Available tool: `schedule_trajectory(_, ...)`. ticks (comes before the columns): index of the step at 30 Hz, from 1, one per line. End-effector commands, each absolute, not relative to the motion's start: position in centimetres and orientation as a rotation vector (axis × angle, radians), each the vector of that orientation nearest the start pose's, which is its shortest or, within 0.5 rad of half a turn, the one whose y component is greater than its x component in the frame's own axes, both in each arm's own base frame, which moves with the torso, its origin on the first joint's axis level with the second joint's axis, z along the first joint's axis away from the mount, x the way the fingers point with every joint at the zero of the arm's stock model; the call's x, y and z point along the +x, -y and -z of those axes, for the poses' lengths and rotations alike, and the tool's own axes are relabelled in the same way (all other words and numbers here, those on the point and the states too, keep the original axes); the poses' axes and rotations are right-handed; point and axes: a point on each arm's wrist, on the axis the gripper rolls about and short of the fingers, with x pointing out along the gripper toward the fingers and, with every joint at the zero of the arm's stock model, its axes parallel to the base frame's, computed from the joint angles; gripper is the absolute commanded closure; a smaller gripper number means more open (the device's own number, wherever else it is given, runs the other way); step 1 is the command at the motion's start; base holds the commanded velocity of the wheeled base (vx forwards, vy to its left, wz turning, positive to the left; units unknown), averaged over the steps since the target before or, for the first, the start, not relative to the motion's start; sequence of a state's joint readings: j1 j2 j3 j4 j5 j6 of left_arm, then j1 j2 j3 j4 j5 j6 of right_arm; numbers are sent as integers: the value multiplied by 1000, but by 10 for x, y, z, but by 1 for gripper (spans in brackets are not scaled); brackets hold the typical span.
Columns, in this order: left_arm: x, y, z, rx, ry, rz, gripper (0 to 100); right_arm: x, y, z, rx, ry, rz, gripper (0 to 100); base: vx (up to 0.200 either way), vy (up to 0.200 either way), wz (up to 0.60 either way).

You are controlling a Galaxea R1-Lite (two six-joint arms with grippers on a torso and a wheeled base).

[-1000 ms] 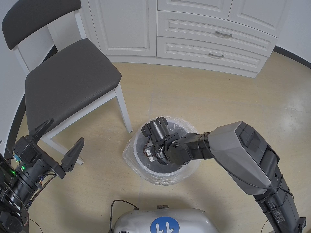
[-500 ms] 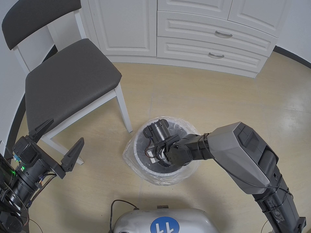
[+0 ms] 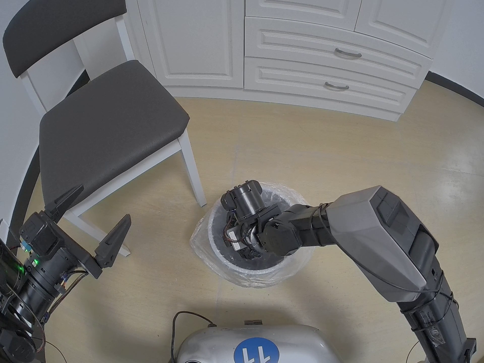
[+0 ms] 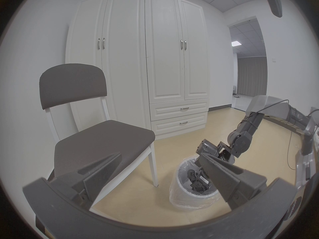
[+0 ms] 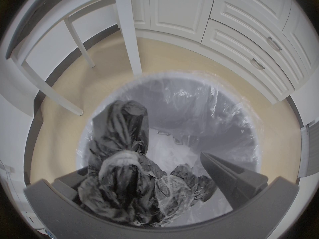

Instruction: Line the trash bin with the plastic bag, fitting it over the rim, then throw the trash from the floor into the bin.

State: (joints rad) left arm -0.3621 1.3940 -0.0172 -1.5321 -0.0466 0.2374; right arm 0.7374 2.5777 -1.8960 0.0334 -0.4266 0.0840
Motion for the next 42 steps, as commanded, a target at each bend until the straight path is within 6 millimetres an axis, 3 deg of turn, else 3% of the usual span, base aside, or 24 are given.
schedule_trajectory(1,143,55,-151,212,185,389,0,382,-333,-65,-298,-586,-271,0,0,0,0)
schedule_trajectory(7,143,55,-151,212,185,389,0,378,-321,-79,-301,-588,-263,0,0,0,0)
schedule_trajectory(15,144,56,-150,213,182,391,0,391,-298,-94,-226,-584,-216,0,0,0,0)
schedule_trajectory(20,144,56,-150,213,178,393,0,388,-299,-75,-254,-630,-218,0,0,0,0)
schedule_trajectory(25,144,56,-150,213,178,391,0,395,-294,-99,-209,-572,-207,0,0,0,0)
schedule_trajectory(28,145,58,-148,215,166,401,0,396,-277,-133,-167,-521,-181,0,0,0,0)
schedule_trajectory(32,148,66,-138,218,97,451,0,389,-256,-152,-129,-513,-139,0,0,0,0)
schedule_trajectory(35,149,73,-130,196,25,493,0,380,-244,-156,-99,-530,-116,0,0,0,0)
schedule_trajectory(37,155,82,-114,137,-90,533,0,368,-222,-156,-55,-570,-68,0,0,0,0)
schedule_trajectory(42,195,92,-85,100,-240,484,0,356,-188,-144,40,-539,-7,0,0,0,0)
